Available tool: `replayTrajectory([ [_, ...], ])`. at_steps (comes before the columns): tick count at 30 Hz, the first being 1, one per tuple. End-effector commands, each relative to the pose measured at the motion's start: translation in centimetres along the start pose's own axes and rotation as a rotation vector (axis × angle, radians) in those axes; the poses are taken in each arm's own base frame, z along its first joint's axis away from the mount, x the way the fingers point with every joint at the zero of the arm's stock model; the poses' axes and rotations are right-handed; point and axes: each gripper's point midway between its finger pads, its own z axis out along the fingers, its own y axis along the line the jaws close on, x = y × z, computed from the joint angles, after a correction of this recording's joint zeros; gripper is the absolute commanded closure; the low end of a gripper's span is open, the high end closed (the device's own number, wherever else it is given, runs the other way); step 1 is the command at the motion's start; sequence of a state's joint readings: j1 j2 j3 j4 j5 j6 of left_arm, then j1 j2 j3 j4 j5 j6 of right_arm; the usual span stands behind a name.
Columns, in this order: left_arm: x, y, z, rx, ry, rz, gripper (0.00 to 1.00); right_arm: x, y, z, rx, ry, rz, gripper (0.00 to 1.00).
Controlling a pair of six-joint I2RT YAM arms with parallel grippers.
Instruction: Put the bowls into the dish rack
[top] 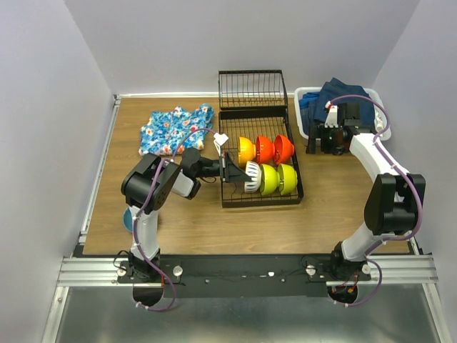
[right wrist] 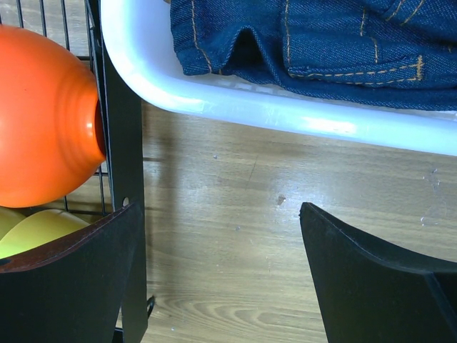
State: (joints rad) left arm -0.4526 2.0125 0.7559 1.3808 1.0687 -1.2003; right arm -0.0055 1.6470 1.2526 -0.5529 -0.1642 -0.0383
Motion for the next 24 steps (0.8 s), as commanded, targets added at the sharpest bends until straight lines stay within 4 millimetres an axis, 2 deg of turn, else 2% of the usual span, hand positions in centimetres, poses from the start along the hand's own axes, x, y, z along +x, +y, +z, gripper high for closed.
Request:
replayTrajectory([
  [1,-1.0,2.0,-0.6,-0.125,-0.072,0.097,0.91,0.1,-0.1,0.3,0.006,0.010,-0.002,0.00],
  [3,-0.5,3.1,-0.9,-0.188,-0.055,0.059,0.84,0.2,0.0,0.4,0.000,0.010,-0.003,0.00],
  [7,-0.5,3.0,-0.8,-0.178,-0.044,0.065,0.79,0.6,0.4,0.6,-0.022,0.014,0.005,0.00],
  [15,0.0,3.6,-1.0,-0.217,-0.011,0.071,0.75,0.2,0.4,0.6,-0.024,0.003,-0.001,0.00],
  [18,0.3,3.4,-1.0,-0.221,0.002,0.090,0.75,0.3,0.5,0.5,-0.025,0.005,0.002,0.00],
  [20,0.8,3.0,-0.9,-0.216,0.014,0.102,0.78,0.6,0.5,0.6,-0.027,0.012,0.004,0.00],
  [24,1.3,2.6,-0.6,-0.201,0.033,0.123,0.77,0.7,0.5,0.3,-0.025,0.023,0.006,0.00],
])
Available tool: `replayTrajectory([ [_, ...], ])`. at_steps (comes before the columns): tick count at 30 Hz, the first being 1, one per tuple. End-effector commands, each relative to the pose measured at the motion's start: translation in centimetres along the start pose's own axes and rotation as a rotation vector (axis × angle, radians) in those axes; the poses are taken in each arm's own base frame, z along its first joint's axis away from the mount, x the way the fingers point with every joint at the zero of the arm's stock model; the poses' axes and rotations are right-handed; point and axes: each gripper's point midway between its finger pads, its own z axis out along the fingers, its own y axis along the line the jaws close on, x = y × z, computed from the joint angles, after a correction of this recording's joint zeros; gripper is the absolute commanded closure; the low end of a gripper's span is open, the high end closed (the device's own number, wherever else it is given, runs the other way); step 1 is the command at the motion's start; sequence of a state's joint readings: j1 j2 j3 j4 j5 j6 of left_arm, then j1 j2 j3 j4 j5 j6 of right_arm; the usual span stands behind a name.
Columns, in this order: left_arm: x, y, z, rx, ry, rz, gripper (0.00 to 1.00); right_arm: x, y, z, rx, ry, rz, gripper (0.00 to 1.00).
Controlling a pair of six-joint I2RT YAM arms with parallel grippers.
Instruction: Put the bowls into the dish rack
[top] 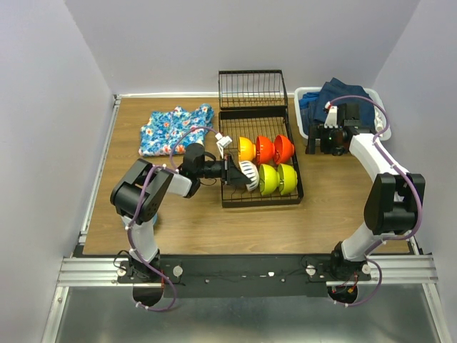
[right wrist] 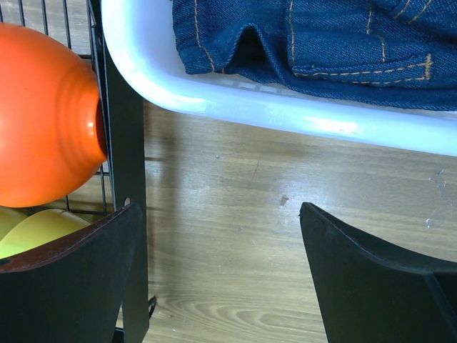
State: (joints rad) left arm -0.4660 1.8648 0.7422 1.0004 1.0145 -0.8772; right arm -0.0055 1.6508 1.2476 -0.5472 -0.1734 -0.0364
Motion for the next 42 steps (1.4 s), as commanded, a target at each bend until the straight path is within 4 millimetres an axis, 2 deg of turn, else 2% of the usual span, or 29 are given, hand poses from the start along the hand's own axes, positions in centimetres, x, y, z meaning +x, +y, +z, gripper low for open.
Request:
replayTrajectory([
  [1,0.9,1.6,0.0,-0.070,0.005,0.023,0.76,0.6,0.2,0.1,-0.008,0.022,0.005,0.00],
  [5,0.7,1.0,-0.1,-0.065,0.008,0.058,0.72,0.5,0.2,0.3,-0.008,0.017,0.008,0.00],
  [11,1.0,0.6,-0.2,-0.099,0.057,0.120,0.71,-0.1,0.2,0.5,-0.011,0.008,0.013,0.00],
  [12,1.8,1.2,-0.4,-0.127,0.097,0.119,0.71,0.0,0.3,0.6,-0.013,0.010,0.015,0.00],
  [16,2.6,1.3,-0.2,-0.144,0.153,0.144,0.70,-0.2,0.5,0.9,-0.029,0.011,0.024,0.00],
  [19,3.0,1.2,-0.1,-0.141,0.175,0.154,0.63,-0.5,0.6,1.1,-0.035,0.009,0.026,0.00],
  [20,3.0,1.2,-0.1,-0.138,0.176,0.153,0.52,-0.6,0.6,1.1,-0.035,0.008,0.024,0.00],
  [22,2.8,1.0,0.0,-0.134,0.170,0.162,0.46,-0.7,0.6,1.3,-0.035,0.008,0.024,0.00],
  [23,2.8,1.0,0.0,-0.135,0.170,0.162,0.10,-0.7,0.6,1.3,-0.035,0.008,0.024,0.00],
  [24,2.8,1.0,-0.1,-0.136,0.170,0.164,0.01,-0.7,0.5,1.4,-0.033,0.006,0.024,0.00],
  [29,2.3,0.5,-0.4,-0.157,0.172,0.207,0.01,0.0,0.6,1.3,-0.033,0.014,0.025,0.00],
  [33,2.7,0.0,-1.4,-0.176,0.221,0.245,0.01,0.1,0.6,1.1,-0.032,0.010,0.023,0.00],
  [35,2.2,-0.7,-2.0,-0.182,0.221,0.275,0.01,0.0,0.5,1.0,-0.029,0.007,0.021,0.00],
  [36,2.5,-0.8,-2.5,-0.194,0.236,0.271,0.01,-0.1,0.5,1.0,-0.028,0.002,0.018,0.00],
  [38,1.7,-1.5,-3.2,-0.209,0.231,0.331,0.01,-0.3,0.5,0.9,-0.028,-0.003,0.017,0.00],
  [39,1.8,-1.3,-4.2,-0.241,0.243,0.302,0.01,-0.4,0.5,0.8,-0.027,-0.009,0.018,0.00],
  [41,0.1,-1.3,-5.5,-0.318,0.237,0.360,0.01,-0.5,0.6,0.8,-0.030,-0.012,0.017,0.00],
  [42,0.7,-0.6,-7.2,-0.381,0.270,0.295,0.01,-0.6,0.6,0.8,-0.033,-0.016,0.016,0.00],
])
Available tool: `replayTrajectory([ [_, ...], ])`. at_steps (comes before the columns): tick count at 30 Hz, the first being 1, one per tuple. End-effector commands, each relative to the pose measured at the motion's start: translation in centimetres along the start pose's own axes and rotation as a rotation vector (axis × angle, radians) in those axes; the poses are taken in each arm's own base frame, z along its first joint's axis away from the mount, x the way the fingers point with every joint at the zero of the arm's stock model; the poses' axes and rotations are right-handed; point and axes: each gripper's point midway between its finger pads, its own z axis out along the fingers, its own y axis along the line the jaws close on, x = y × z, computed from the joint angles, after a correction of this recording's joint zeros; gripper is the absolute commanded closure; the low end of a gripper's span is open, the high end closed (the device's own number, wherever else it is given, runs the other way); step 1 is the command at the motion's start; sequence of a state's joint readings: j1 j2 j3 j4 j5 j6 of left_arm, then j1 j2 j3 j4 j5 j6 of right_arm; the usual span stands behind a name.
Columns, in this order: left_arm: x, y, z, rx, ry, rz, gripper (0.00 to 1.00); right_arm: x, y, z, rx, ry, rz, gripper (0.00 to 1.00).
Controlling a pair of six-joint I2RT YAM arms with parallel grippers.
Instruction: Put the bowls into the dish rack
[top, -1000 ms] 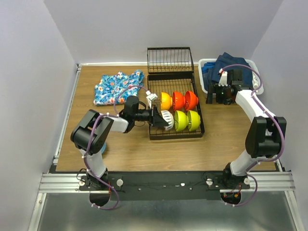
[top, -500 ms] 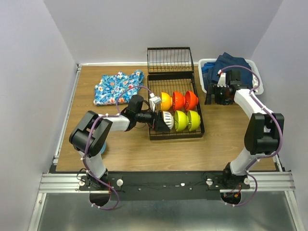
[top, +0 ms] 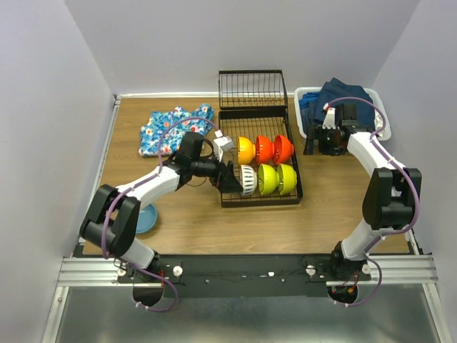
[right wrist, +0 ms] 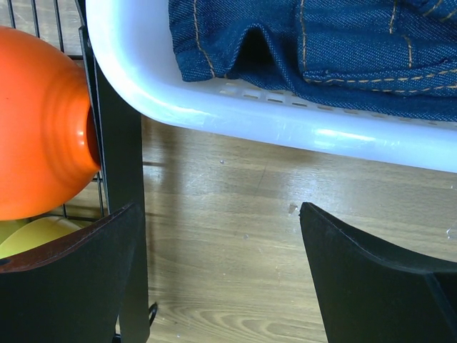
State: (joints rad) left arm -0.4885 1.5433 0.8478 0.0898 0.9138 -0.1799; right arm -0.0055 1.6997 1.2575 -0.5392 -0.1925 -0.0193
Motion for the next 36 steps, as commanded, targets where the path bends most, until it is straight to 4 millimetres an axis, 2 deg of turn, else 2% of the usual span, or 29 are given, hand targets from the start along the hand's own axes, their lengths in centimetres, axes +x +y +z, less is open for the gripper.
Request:
replayTrajectory([
  [1,0.1,2.4,-4.9,-0.217,0.086,-0.008,0.01,-1.2,0.5,-0.6,-0.013,-0.049,-0.008,0.00],
  [2,-0.6,2.8,-6.0,-0.252,0.088,0.034,0.01,-1.2,0.6,-0.6,-0.018,-0.049,-0.009,0.00],
  [3,0.1,2.9,-7.1,-0.277,0.121,0.017,0.01,-1.2,0.6,-0.6,-0.019,-0.050,-0.010,0.00],
  [6,-2.4,4.1,-11.9,-0.488,0.121,0.147,0.01,-1.5,0.6,-0.7,-0.020,-0.062,-0.015,0.00],
  [7,-4.2,3.7,-14.1,-0.591,0.086,0.219,0.01,-1.8,0.7,-0.9,-0.020,-0.071,-0.019,0.00],
  [8,-5.2,5.6,-17.8,-0.842,0.091,0.249,0.01,-1.9,0.6,-1.1,-0.019,-0.079,-0.019,0.00],
  [9,-7.9,5.2,-20.5,-0.980,0.015,0.265,0.01,-2.3,0.7,-1.3,-0.018,-0.095,-0.019,0.00],
  [10,-10.1,3.3,-23.1,-1.068,-0.082,0.305,0.01,-2.4,0.6,-1.4,-0.016,-0.105,-0.016,0.00],
  [11,-11.3,2.3,-24.7,-1.118,-0.124,0.355,0.01,-2.7,0.8,-1.7,-0.017,-0.119,-0.019,0.00],
  [12,-12.1,1.3,-25.0,-1.104,-0.163,0.419,0.01,-2.8,0.7,-1.8,-0.016,-0.127,-0.018,0.00],
  [13,-12.7,-1.0,-25.1,-1.046,-0.187,0.527,0.01,-3.0,0.7,-1.9,-0.015,-0.138,-0.012,0.00],
  [15,-12.8,-2.3,-25.0,-1.016,-0.280,0.470,0.01,-3.1,0.8,-1.9,-0.018,-0.141,-0.014,0.00],
  [17,-12.3,-3.2,-24.6,-0.969,-0.241,0.430,0.01,-3.1,1.3,-1.8,-0.043,-0.138,0.016,0.00],
  [18,-10.8,-3.9,-24.6,-0.939,-0.146,0.416,0.01,-3.2,1.4,-1.6,-0.051,-0.134,0.020,0.00],
  [20,-8.4,-3.4,-24.6,-0.917,0.038,0.452,0.02,-3.3,1.8,-1.2,-0.074,-0.128,0.030,0.00],
  [21,-4.9,-3.7,-24.8,-0.878,0.183,0.413,0.12,-3.7,1.9,-1.1,-0.081,-0.135,0.029,0.00],
  [23,-1.1,-4.5,-24.8,-0.774,0.357,0.484,0.24,-3.9,2.0,-0.6,-0.096,-0.132,0.032,0.00],
  [24,2.6,-4.6,-24.9,-0.728,0.466,0.430,0.26,-4.2,2.0,-0.6,-0.096,-0.138,0.028,0.00],
  [26,5.4,-5.4,-25.4,-0.702,0.518,0.453,0.26,-4.8,1.9,-0.4,-0.094,-0.152,0.014,0.00],
  [27,8.3,-5.4,-25.4,-0.647,0.609,0.449,0.27,-4.8,1.8,-0.2,-0.089,-0.151,0.011,0.00],
  [29,10.6,-5.6,-25.9,-0.628,0.662,0.459,0.28,-5.2,1.6,-0.1,-0.082,-0.156,0.005,0.00],
  [30,12.6,-5.5,-25.8,-0.598,0.716,0.432,0.28,-5.1,1.7,-0.1,-0.087,-0.156,0.001,0.00],
  [33,15.8,-5.3,-26.1,-0.548,0.811,0.412,0.27,-5.5,1.5,-0.2,-0.072,-0.185,0.032,0.00],
  [36,17.6,-4.3,-25.8,-0.555,0.849,0.346,0.27,-5.7,2.1,-0.7,-0.093,-0.199,0.057,0.00],
])
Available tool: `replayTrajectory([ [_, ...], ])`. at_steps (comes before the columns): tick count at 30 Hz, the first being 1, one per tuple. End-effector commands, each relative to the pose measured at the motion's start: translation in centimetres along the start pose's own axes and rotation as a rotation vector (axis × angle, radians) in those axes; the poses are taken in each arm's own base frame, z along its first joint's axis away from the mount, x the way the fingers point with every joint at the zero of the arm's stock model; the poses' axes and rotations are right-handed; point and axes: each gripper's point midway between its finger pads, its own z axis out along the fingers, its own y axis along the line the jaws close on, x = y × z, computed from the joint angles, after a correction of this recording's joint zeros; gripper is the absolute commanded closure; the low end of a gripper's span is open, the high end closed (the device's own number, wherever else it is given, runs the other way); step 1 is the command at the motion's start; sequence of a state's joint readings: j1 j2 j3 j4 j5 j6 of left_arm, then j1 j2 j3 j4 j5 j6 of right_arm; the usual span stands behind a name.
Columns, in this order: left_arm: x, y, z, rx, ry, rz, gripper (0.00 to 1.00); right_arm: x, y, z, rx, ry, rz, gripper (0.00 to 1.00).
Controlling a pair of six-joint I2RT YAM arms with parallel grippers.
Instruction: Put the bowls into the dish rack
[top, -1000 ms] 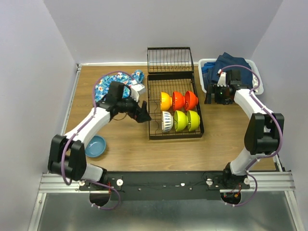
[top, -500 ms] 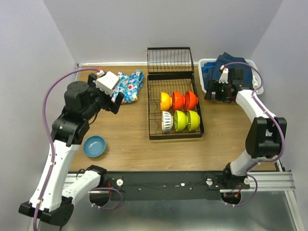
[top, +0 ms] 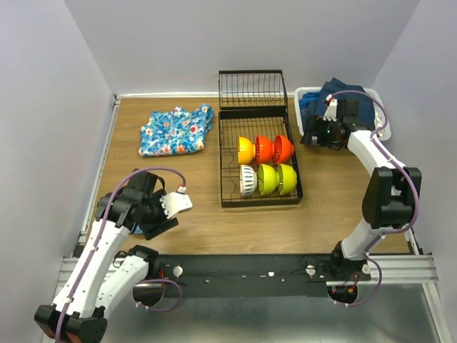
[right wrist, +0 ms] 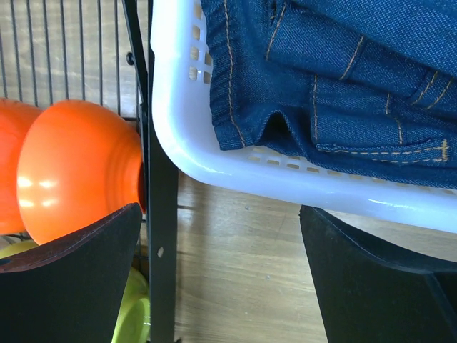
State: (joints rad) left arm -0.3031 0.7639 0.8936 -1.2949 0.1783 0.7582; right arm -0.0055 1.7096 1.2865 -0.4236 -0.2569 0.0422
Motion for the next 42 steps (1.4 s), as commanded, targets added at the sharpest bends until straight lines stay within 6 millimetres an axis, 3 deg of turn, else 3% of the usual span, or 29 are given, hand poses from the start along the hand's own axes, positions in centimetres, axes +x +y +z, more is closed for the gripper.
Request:
replayTrajectory([
  [1,4.3,-3.2,1.5,0.164,0.188,0.000,0.29,-1.9,1.0,-0.6,-0.031,-0.071,0.035,0.00],
  [4,4.7,-1.8,3.2,0.144,0.252,-0.029,0.29,-1.7,1.1,-1.1,-0.030,-0.080,0.035,0.00],
  [8,5.6,-1.9,5.2,0.203,0.335,-0.069,0.38,-1.5,1.1,-1.6,-0.024,-0.084,0.029,0.00],
  [12,5.6,-0.8,6.7,0.148,0.344,-0.107,0.40,-1.0,1.0,-2.1,-0.011,-0.083,0.023,0.00],
  [18,5.4,0.3,7.5,0.078,0.335,-0.143,0.43,-0.2,1.1,-2.1,-0.019,-0.069,0.027,0.00],
  [26,6.5,0.8,8.1,0.024,0.364,-0.138,0.48,-0.8,1.2,-1.5,-0.030,-0.066,0.032,0.00],
  [32,6.7,1.0,8.1,0.011,0.372,-0.135,0.74,-0.9,1.1,-1.2,-0.030,-0.064,0.034,0.00],
  [33,6.2,1.2,7.7,0.008,0.363,-0.142,0.84,-0.9,1.1,-1.2,-0.027,-0.064,0.033,0.00],
  [35,5.1,1.6,6.7,0.006,0.335,-0.149,0.92,-0.7,1.0,-1.4,-0.025,-0.063,0.032,0.00],
  [38,0.1,3.7,3.6,-0.025,0.172,-0.165,0.99,-0.2,0.9,-1.3,-0.020,-0.053,0.032,0.00],
  [39,-3.3,4.6,2.0,-0.027,0.053,-0.153,1.00,-0.2,0.9,-1.3,-0.020,-0.055,0.031,0.00],
  [41,-7.2,4.9,1.0,0.030,-0.082,-0.144,1.00,-0.2,0.9,-1.2,-0.022,-0.054,0.034,0.00],
  [42,-11.2,4.7,-0.4,0.095,-0.245,-0.122,1.00,-0.4,1.0,-1.2,-0.025,-0.057,0.034,0.00],
])
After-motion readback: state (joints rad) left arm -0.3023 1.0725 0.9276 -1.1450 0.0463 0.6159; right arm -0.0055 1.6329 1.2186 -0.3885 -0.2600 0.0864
